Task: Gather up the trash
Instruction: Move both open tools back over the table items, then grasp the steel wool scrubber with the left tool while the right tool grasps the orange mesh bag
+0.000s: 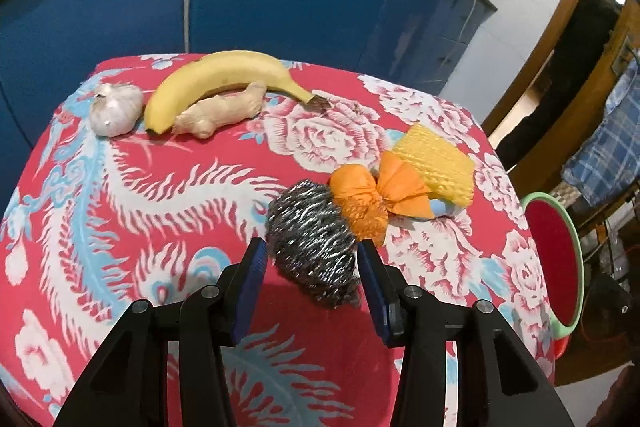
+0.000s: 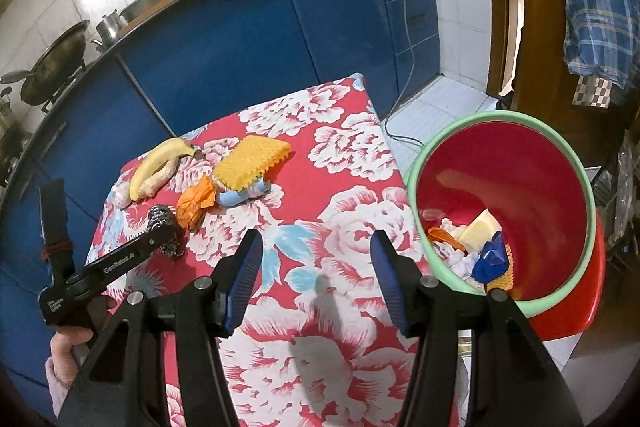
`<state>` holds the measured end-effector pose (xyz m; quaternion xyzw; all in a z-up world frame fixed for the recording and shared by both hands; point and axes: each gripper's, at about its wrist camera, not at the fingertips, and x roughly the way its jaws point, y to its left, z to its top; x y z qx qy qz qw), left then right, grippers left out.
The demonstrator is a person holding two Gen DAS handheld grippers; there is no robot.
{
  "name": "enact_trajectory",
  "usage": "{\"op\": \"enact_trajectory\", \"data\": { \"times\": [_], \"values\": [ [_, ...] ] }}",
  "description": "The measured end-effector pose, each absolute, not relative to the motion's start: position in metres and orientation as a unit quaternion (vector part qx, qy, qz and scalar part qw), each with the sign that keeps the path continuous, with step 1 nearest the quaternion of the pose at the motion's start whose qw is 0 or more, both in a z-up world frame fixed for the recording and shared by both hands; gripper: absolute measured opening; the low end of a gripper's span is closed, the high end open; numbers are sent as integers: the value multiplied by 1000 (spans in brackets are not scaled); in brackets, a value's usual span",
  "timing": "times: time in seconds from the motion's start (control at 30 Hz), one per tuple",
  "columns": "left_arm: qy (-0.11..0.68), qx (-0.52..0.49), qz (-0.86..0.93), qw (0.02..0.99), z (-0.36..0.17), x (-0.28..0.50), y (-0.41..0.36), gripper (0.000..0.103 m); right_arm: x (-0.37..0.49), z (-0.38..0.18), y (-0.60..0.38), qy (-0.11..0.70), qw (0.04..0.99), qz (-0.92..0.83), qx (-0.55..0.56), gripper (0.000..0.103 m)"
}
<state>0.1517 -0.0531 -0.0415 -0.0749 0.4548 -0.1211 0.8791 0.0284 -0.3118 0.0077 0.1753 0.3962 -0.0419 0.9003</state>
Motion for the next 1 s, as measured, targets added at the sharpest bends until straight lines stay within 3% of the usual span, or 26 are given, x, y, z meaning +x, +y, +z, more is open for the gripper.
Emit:
{"op": "enact_trajectory", "data": {
  "times": [0.07,0.2,1.0],
  "values": [
    [450,-78,-123,881,-43,154,-52,37,31,6,-308,399,900,-40,172,57],
    [444,-90,-132,882,-42,154,-46,29,37,4,-299,406,898,-33,168,57],
    [390,-114,-60,912,-25,142,35,29,113,-28,-183,446,886,35,121,57]
  ]
}}
